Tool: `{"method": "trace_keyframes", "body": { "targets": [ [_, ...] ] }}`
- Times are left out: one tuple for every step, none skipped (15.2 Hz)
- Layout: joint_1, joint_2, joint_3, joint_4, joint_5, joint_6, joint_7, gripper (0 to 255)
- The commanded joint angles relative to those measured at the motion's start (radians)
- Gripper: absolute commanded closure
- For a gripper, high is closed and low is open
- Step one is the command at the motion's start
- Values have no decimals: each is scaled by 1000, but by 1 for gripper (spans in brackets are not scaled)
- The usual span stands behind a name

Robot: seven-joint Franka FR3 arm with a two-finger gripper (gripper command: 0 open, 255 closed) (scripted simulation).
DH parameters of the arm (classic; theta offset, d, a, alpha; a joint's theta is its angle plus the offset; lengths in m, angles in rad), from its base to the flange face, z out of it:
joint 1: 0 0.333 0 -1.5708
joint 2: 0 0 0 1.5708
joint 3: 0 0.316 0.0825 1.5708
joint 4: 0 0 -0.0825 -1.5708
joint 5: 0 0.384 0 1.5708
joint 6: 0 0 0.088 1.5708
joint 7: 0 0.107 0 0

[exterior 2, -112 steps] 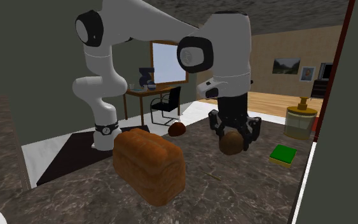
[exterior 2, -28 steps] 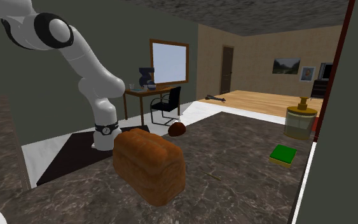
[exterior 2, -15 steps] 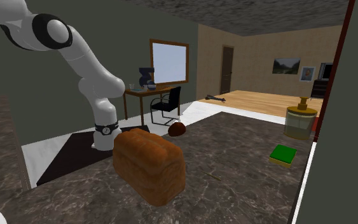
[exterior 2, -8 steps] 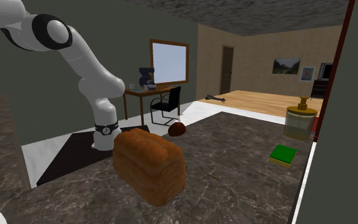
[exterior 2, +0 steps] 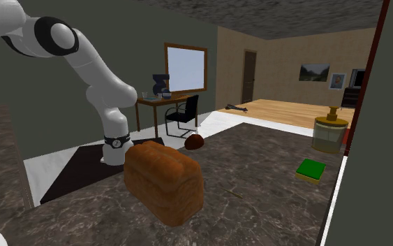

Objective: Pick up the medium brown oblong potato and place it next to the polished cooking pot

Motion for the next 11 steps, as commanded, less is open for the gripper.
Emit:
{"method": "trace_keyframes", "body": {
  "targets": [
    [0, 9, 0, -11, 1, 21, -2, 255],
    [0, 13, 0, -19, 1, 32, -3, 255],
    [0, 18, 0, -25, 1, 43, -4, 255],
    [1, 22, 0, -31, 2, 54, -6, 255],
    [1, 26, 1, -38, 2, 64, -7, 255],
    [1, 31, 1, -43, 3, 75, -8, 255],
    [1, 36, 1, -49, 3, 85, -9, 255],
    [1, 41, 1, -54, 3, 95, -10, 255],
    [1, 47, 1, -59, 4, 106, -11, 255],
    [1, 52, 1, -64, 4, 116, -12, 255],
    [1, 58, 1, -68, 5, 126, -13, 255]
  ]
}}
